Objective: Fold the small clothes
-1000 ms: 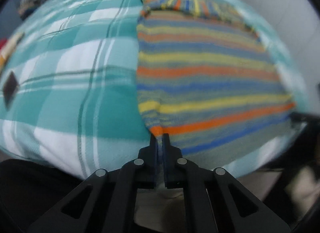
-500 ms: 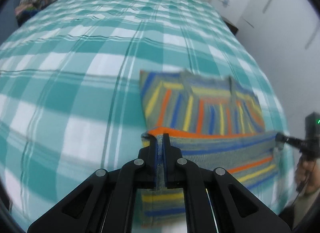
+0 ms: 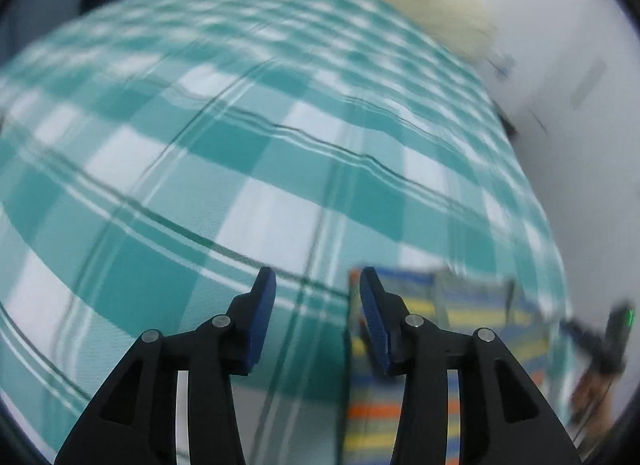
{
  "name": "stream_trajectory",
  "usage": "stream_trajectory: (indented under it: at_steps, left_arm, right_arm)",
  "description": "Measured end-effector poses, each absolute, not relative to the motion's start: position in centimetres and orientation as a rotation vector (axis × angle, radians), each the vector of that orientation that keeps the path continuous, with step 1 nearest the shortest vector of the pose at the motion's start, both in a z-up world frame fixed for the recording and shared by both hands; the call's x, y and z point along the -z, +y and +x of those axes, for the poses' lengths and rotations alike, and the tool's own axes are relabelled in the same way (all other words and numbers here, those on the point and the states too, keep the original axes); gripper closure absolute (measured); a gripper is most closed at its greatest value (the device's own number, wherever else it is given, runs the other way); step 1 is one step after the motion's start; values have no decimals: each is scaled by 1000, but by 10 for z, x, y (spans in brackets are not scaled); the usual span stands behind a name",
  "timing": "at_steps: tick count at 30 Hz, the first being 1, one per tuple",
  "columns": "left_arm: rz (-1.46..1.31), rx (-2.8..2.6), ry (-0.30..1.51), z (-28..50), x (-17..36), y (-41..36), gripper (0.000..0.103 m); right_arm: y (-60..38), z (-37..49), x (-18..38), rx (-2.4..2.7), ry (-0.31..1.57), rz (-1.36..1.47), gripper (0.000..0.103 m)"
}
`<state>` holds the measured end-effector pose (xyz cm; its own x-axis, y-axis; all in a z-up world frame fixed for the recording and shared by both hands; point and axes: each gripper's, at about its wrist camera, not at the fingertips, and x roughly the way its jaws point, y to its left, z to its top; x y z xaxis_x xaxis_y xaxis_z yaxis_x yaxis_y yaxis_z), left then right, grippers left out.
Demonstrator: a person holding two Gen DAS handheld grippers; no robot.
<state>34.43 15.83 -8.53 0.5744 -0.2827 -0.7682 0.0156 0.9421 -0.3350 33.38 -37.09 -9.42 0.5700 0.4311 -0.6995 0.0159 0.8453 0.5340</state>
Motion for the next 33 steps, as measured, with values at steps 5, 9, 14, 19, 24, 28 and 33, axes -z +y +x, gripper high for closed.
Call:
stream_trajectory:
  at_steps: [5, 9, 14, 19, 24, 28, 33]
  left_arm:
    - [-202, 500, 1109, 322, 104, 112, 30]
    - [-212, 479, 1211, 352, 139, 77, 28]
    - [-596, 246, 990, 387, 114, 126, 25]
    - [-487, 256, 914, 354, 82, 141, 22]
    - [-230, 381, 1019, 294, 111, 96, 19]
    - [-8, 292, 1159, 260, 145, 75, 23]
    - [146, 273, 1002, 208, 108, 54, 21]
  right_arm:
    - [-321, 335, 93, -419, 1159, 417, 57]
    - [-275, 370, 124, -419, 1257, 331, 57]
    - [-257, 398, 109, -311, 923, 341, 57]
    - [-261, 354, 80, -382, 919, 258, 57]
    - [-264, 293, 95, -491, 1046, 213, 57]
    - [-277, 236, 138, -437, 1203, 85, 62]
    - [-319, 192, 138, -357, 1207, 141, 62]
